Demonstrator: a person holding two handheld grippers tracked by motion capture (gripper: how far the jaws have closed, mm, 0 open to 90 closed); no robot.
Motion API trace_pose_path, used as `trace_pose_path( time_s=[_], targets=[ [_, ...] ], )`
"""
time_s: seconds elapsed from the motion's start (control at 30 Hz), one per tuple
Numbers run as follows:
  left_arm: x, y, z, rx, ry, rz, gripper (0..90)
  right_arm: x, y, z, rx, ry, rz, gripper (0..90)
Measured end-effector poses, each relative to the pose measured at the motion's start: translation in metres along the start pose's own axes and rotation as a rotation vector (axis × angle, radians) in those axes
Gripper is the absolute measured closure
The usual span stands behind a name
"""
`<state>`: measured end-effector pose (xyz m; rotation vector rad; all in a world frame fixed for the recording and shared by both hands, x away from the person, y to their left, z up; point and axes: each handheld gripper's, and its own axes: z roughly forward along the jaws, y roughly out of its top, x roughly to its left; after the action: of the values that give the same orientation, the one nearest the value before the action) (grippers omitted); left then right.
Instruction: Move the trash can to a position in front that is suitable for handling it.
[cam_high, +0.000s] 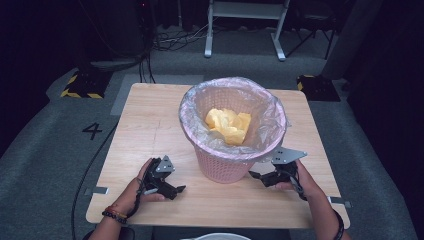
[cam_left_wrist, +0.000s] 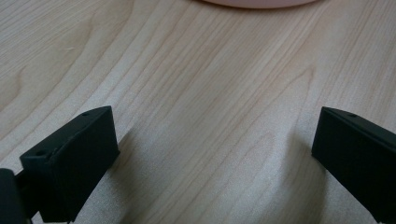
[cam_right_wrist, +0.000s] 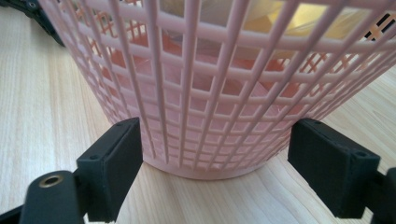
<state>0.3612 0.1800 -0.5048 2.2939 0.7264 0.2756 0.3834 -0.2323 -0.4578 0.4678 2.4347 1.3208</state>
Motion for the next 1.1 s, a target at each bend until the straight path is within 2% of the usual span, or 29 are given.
trace_pose_path(
  time_s=[0.07,0.2,0.23,0.27,0.3,0.33,0.37,0.47,0.57,0.67,0.73,0.93,1.1],
  targets=[
    [0.0,0.0,0.0,0.0,0.0,0.0,0.3,0.001,0.0,0.0,0.021,-0.011,0.0,19.9],
    [0.0,0.0,0.0,0.0,0.004,-0.002,0.3,-0.005,-0.015,-0.006,0.14,-0.081,0.034,20.1],
    [0.0,0.0,0.0,0.0,0.004,-0.002,0.4,-0.005,-0.015,-0.006,0.14,-0.081,0.034,20.1],
    [-0.001,0.0,0.0,-0.002,0.006,-0.003,0.4,-0.014,-0.029,-0.012,0.193,-0.11,0.087,20.0],
    [-0.001,0.0,0.0,-0.002,0.006,-0.003,0.5,-0.014,-0.029,-0.012,0.193,-0.11,0.087,20.0],
    [-0.001,0.0,0.0,-0.001,0.007,-0.003,0.5,-0.022,-0.042,-0.019,0.204,-0.119,0.158,20.0],
    [-0.001,0.0,0.0,-0.001,0.007,-0.004,0.5,-0.025,-0.048,-0.023,0.2,-0.123,0.19,19.9],
    [-0.001,0.0,0.0,-0.001,0.005,-0.002,0.5,-0.03,-0.06,-0.031,0.22,-0.154,0.232,19.1],
    [-0.001,0.0,0.0,0.0,0.003,-0.002,0.3,-0.031,-0.064,-0.033,0.226,-0.159,0.244,19.0],
    [-0.001,0.0,0.0,-0.001,0.003,-0.002,0.3,-0.031,-0.069,-0.029,0.257,-0.156,0.245,17.5],
    [-0.001,0.0,0.0,0.0,0.005,-0.004,0.3,-0.032,-0.071,-0.027,0.245,-0.143,0.268,15.6],
    [-0.001,-0.001,0.0,-0.002,0.008,-0.006,0.4,-0.033,-0.075,-0.026,0.213,-0.157,0.276,14.8],
    [-0.001,-0.001,-0.001,-0.002,0.008,-0.006,0.4,-0.033,-0.075,-0.026,0.214,-0.159,0.276,14.8]
  ],
)
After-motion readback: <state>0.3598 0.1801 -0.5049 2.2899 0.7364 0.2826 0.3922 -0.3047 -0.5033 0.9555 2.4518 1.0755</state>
